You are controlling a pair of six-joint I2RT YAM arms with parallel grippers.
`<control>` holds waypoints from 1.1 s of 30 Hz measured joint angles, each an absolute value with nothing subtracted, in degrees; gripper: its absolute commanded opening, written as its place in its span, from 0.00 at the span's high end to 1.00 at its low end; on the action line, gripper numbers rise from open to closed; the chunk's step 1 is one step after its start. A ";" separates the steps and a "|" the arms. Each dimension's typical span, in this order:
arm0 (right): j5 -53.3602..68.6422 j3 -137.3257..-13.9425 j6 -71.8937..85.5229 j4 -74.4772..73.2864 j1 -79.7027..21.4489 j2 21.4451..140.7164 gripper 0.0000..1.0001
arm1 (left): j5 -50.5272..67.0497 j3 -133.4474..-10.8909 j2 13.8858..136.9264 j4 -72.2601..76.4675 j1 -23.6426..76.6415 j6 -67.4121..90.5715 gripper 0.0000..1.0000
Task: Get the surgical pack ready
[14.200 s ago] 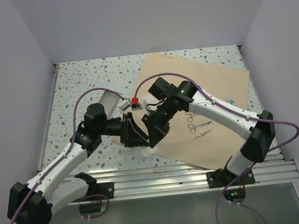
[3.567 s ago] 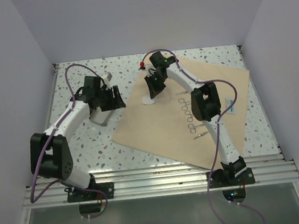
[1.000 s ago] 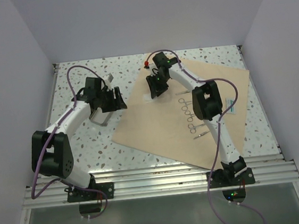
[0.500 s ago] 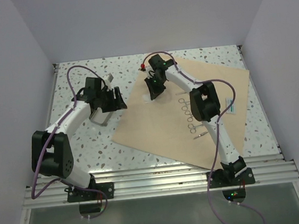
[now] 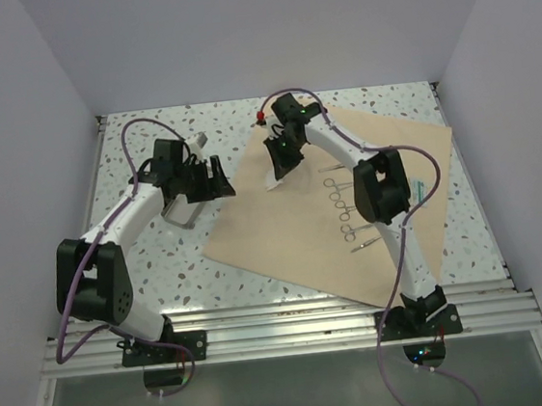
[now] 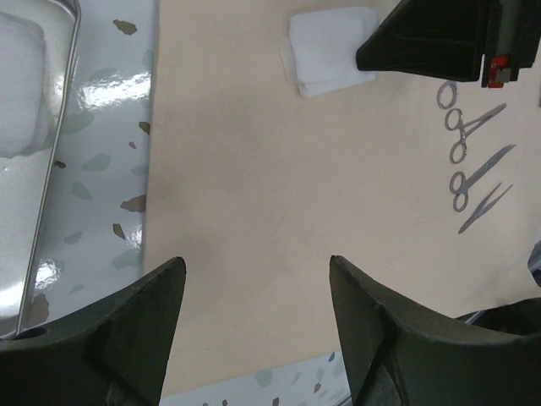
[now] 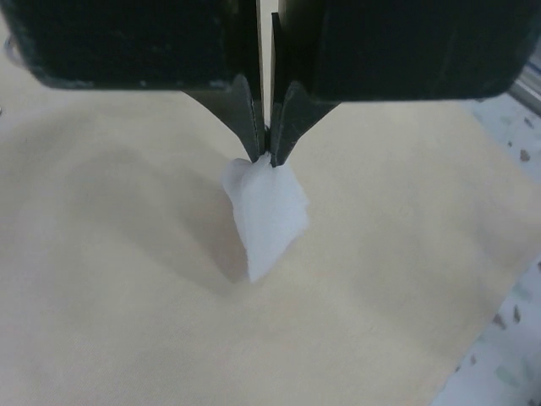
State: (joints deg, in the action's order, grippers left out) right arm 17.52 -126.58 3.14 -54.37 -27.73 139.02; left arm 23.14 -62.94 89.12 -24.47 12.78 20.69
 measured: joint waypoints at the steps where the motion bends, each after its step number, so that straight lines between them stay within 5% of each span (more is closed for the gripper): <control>1: 17.54 -124.51 2.96 -54.46 -28.01 136.59 1.00 | 23.94 -63.05 88.84 -24.29 12.78 20.84 0.24; 9: 22.90 -105.73 0.78 -56.88 -36.14 108.64 1.00 | 33.39 -62.87 81.84 -18.79 12.78 21.74 0.18; 18: 35.46 -88.01 0.08 -61.98 -40.25 82.21 1.00 | 61.98 -52.10 70.32 -1.41 13.47 26.28 0.16; 33: 42.04 -83.02 1.52 -63.88 -42.44 76.49 1.00 | 69.30 -45.50 67.94 13.80 32.14 37.76 0.10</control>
